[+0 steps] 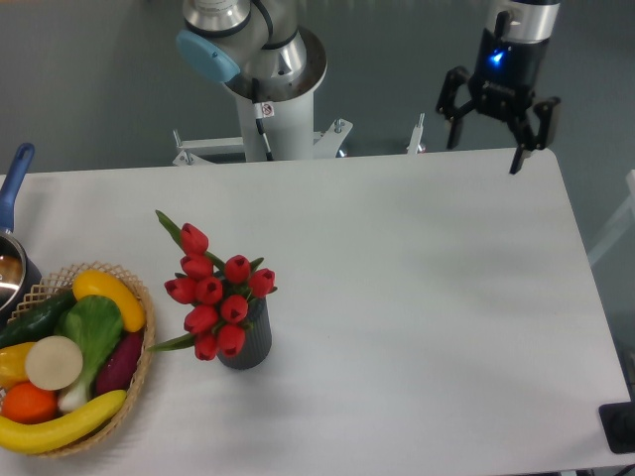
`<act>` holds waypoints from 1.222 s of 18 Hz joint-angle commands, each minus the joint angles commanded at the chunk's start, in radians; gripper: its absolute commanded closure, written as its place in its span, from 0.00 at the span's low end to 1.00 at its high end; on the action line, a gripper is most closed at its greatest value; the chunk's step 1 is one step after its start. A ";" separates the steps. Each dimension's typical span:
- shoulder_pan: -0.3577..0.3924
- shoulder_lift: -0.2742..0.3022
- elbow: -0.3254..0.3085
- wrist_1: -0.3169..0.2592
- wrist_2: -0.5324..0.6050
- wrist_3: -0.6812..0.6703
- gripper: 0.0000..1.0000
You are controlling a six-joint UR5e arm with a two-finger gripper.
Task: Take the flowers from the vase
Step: 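Move the open gripper down toward the red tulip stems above the vase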
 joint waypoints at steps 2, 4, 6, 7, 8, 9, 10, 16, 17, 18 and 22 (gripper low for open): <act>-0.034 -0.003 -0.023 0.042 -0.002 -0.078 0.00; -0.083 -0.005 -0.041 0.066 -0.003 -0.117 0.00; -0.103 0.009 -0.072 0.077 -0.005 -0.143 0.00; -0.112 0.024 -0.090 0.086 -0.012 -0.146 0.00; -0.114 0.041 -0.113 0.106 -0.034 -0.146 0.00; -0.114 0.057 -0.139 0.129 -0.073 -0.146 0.00; -0.114 0.060 -0.158 0.149 -0.118 -0.149 0.00; -0.144 0.075 -0.193 0.163 -0.204 -0.201 0.00; -0.150 0.074 -0.198 0.163 -0.240 -0.209 0.00; -0.152 0.072 -0.204 0.163 -0.264 -0.209 0.00; -0.184 0.060 -0.213 0.166 -0.331 -0.209 0.00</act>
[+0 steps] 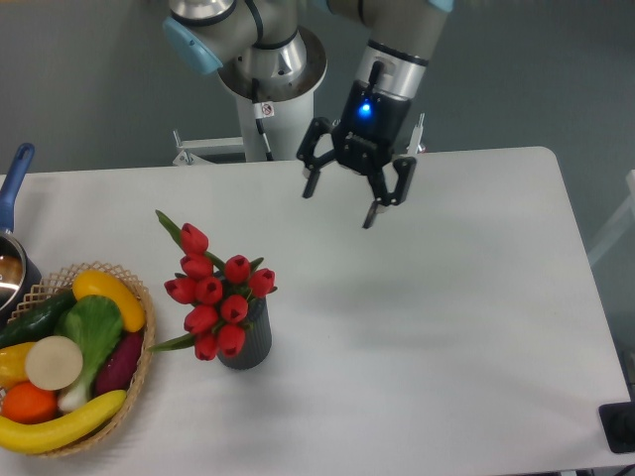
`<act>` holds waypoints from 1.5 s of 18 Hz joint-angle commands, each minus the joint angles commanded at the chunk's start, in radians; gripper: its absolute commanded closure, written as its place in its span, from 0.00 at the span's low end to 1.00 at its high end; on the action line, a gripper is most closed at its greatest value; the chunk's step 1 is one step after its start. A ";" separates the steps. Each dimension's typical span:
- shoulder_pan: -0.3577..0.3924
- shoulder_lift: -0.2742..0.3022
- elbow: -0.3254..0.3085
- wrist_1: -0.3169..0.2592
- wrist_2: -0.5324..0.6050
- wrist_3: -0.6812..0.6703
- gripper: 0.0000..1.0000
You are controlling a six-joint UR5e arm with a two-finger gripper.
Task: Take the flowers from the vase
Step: 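Move the open gripper down toward the red tulip stems above the vase, then close the gripper around the tulip stems just below the blooms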
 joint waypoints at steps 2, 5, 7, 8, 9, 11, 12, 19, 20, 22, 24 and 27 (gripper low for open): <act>-0.006 -0.020 0.000 0.020 -0.012 0.021 0.00; -0.075 -0.081 0.003 0.101 -0.017 0.044 0.00; -0.087 -0.109 0.014 0.141 -0.015 0.044 0.00; -0.106 -0.120 0.020 0.146 -0.016 0.044 0.00; -0.123 -0.127 0.024 0.149 -0.017 0.044 0.00; -0.138 -0.159 0.034 0.166 -0.019 0.044 0.00; -0.150 -0.167 0.040 0.170 -0.020 0.044 0.00; -0.166 -0.190 0.041 0.170 -0.037 0.041 0.00; -0.167 -0.196 0.044 0.170 -0.039 0.041 0.00; -0.169 -0.212 0.046 0.172 -0.040 0.038 0.00; -0.178 -0.219 0.048 0.172 -0.043 0.034 0.00; -0.192 -0.235 0.048 0.170 -0.045 0.026 0.00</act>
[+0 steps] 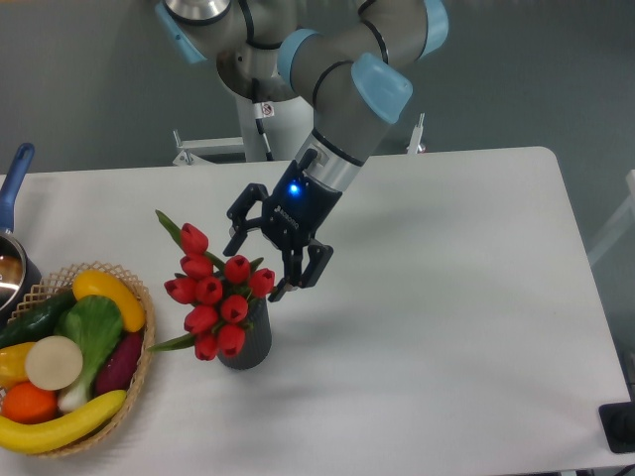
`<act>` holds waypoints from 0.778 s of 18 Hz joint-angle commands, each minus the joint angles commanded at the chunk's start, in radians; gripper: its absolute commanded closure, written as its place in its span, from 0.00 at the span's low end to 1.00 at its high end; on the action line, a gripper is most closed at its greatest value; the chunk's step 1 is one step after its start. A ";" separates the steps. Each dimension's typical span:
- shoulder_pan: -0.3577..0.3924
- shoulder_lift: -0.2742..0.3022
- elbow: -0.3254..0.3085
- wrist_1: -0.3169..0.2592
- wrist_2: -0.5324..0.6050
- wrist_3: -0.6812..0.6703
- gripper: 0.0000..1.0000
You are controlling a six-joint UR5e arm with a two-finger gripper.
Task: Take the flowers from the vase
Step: 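Close the gripper around the tulip stems just below the blooms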
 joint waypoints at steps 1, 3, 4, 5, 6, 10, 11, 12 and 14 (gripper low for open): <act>0.000 -0.005 0.003 0.000 0.000 -0.011 0.00; -0.002 -0.009 0.009 0.000 -0.003 -0.026 0.00; -0.005 -0.011 0.009 0.000 -0.009 -0.028 0.00; -0.008 -0.011 0.009 0.000 -0.020 -0.031 0.00; -0.009 -0.017 0.011 0.000 -0.026 -0.031 0.00; -0.025 -0.045 0.034 0.002 -0.034 -0.031 0.00; -0.025 -0.046 0.034 0.002 -0.040 -0.031 0.00; -0.026 -0.048 0.034 0.003 -0.040 -0.031 0.00; -0.037 -0.052 0.035 0.005 -0.040 -0.032 0.00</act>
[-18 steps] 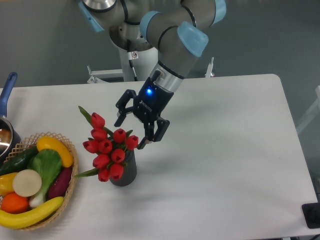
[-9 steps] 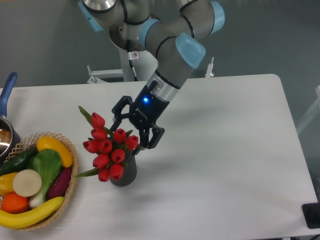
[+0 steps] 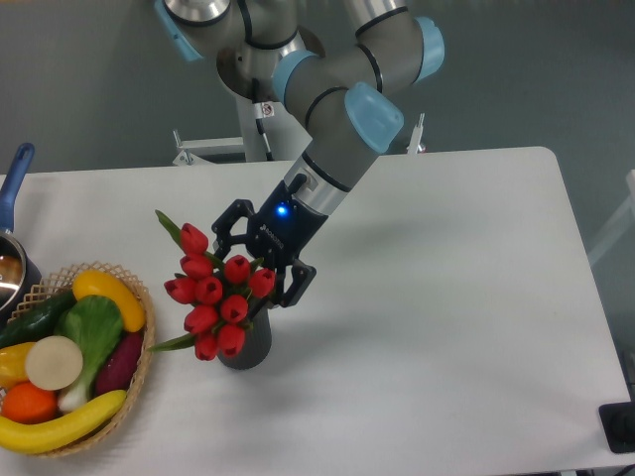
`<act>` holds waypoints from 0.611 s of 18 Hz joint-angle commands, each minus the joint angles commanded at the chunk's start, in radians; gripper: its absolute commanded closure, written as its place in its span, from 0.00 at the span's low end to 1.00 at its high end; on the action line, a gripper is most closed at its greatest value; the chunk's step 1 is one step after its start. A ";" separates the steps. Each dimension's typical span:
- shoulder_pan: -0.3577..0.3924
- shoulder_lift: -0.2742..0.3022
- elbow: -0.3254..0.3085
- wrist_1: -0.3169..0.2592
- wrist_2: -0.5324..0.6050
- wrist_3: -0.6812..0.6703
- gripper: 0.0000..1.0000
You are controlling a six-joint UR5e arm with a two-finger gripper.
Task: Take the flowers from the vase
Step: 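Close the gripper around the tulip stems just below the blooms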
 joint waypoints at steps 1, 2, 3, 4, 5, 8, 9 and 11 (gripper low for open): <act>0.000 -0.002 0.002 0.002 0.000 0.002 0.00; 0.000 -0.002 0.003 0.002 0.000 0.002 0.00; 0.000 -0.003 0.003 0.002 0.000 0.002 0.00; -0.002 -0.003 0.003 0.002 0.000 0.002 0.00; 0.000 -0.003 0.003 0.002 0.000 0.002 0.02; 0.000 -0.003 0.003 0.002 0.002 0.003 0.19; 0.000 -0.002 0.003 0.002 0.002 0.003 0.24; 0.000 -0.002 0.005 0.002 0.002 0.003 0.33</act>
